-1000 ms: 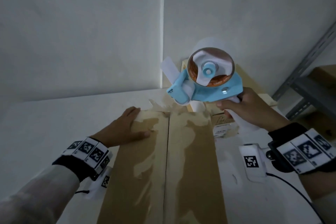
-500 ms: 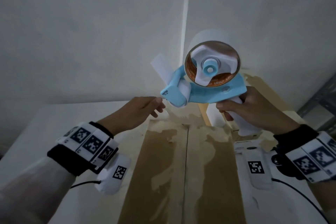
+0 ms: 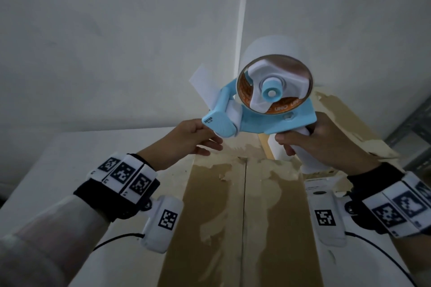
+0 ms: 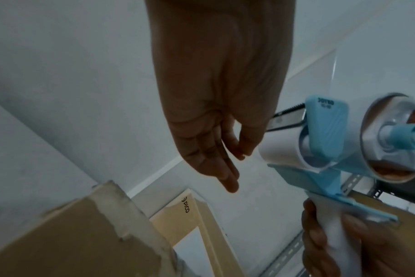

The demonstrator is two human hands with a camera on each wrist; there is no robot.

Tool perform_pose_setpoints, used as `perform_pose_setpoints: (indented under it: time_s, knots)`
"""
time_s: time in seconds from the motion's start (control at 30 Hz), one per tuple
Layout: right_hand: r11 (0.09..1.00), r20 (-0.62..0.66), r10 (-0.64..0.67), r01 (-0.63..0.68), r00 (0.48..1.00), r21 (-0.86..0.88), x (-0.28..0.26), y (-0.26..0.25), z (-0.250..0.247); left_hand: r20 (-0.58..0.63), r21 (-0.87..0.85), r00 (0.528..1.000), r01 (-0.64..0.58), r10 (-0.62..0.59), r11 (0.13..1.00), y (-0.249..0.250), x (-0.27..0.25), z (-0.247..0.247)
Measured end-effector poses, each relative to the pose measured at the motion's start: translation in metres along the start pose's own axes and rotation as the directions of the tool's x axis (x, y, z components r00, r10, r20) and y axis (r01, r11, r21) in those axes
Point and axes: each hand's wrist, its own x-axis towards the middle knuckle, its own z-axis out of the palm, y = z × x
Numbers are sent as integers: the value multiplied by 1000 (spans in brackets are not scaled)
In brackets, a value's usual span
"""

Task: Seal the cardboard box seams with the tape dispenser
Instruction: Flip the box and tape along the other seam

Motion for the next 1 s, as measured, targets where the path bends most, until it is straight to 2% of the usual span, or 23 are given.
perform_pose_setpoints:
  time_s: [0.1,0.17,0.37,0.53,0.7,0.87,1.0]
  knots:
    - [1000,13,-10,10,1000,-8,-4,2,1,-31,-181,999,18,-24,983,4,0,0]
    - [1000,19,-11,11,1000,-6,-6,3,2,-66,-216,997,34,-49,976,5,0,-1]
    - [998,21,-28,29,999,-49,-8,9,1,-95,-88,986,128,-136,988,6,3,0]
    - [997,24,-22,24,999,-67,-7,24,3,-83,-5,988,130,-130,991,4,6,6]
    - [996,40,-17,20,999,-81,-9,39,1,-64,-32,974,216,-218,976,-1,15,13]
    - [993,45,-48,52,998,-104,-5,45,-2,-69,-148,958,268,-280,952,-3,24,8]
    - [997,10,-32,33,999,-64,3,46,-4,-120,-71,960,244,-252,967,-3,33,2]
